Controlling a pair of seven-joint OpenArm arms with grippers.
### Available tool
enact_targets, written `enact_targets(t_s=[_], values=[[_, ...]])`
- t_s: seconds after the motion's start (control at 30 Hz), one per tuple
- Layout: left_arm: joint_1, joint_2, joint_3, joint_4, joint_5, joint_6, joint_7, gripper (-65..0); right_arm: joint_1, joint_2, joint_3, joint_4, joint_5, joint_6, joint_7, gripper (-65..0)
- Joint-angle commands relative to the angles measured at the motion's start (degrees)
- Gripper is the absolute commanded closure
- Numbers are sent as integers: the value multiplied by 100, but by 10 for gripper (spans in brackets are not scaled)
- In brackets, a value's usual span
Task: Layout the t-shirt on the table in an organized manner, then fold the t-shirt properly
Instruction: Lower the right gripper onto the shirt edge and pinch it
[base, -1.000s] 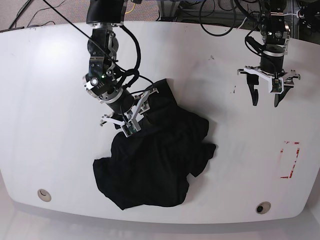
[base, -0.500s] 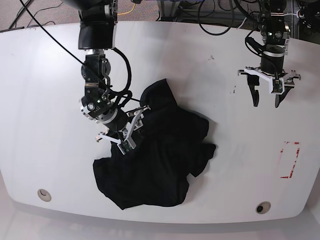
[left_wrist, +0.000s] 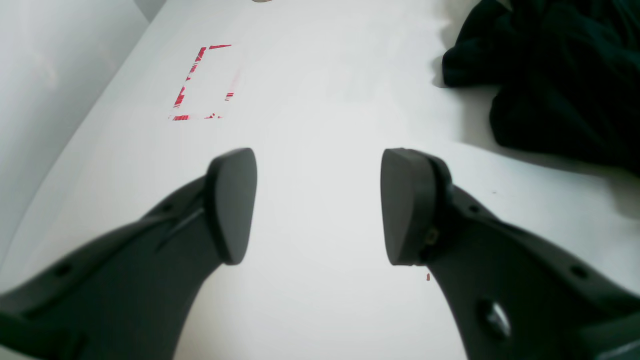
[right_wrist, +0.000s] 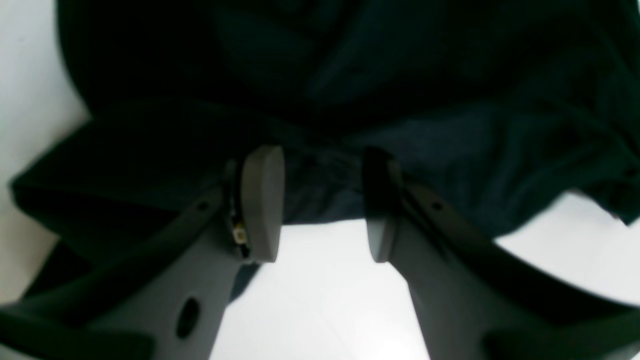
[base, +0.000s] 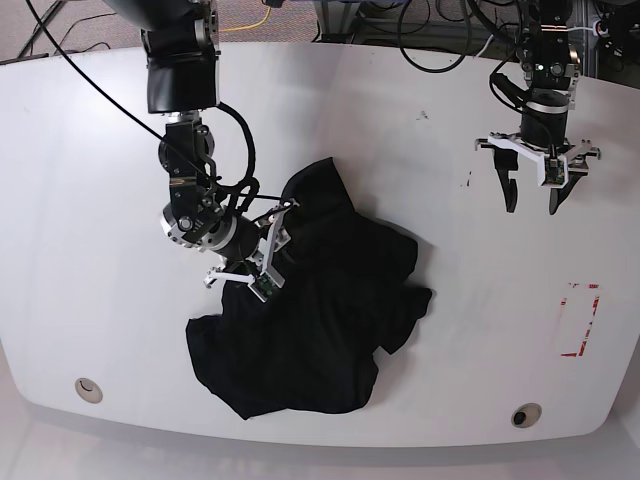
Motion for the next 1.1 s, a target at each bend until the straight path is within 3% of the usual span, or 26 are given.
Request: enact_targets(t_s=[0.0, 0.33, 0.6, 1.07], values=[[-2, -42, -23, 100, -3, 31, -163, -368, 180, 43, 16, -16, 62, -10, 153, -255], [-2, -25, -23, 100, 6, 31, -163, -368, 496, 61, 7, -385, 53, -10, 170, -255], [-19, -25, -23, 100, 15, 31, -163, -368, 831, 193, -239, -1000, 44, -10, 496, -255], [-28, -51, -32, 100, 15, 31, -163, -368, 681, 325, -591, -1062, 71, -10, 557, -255]])
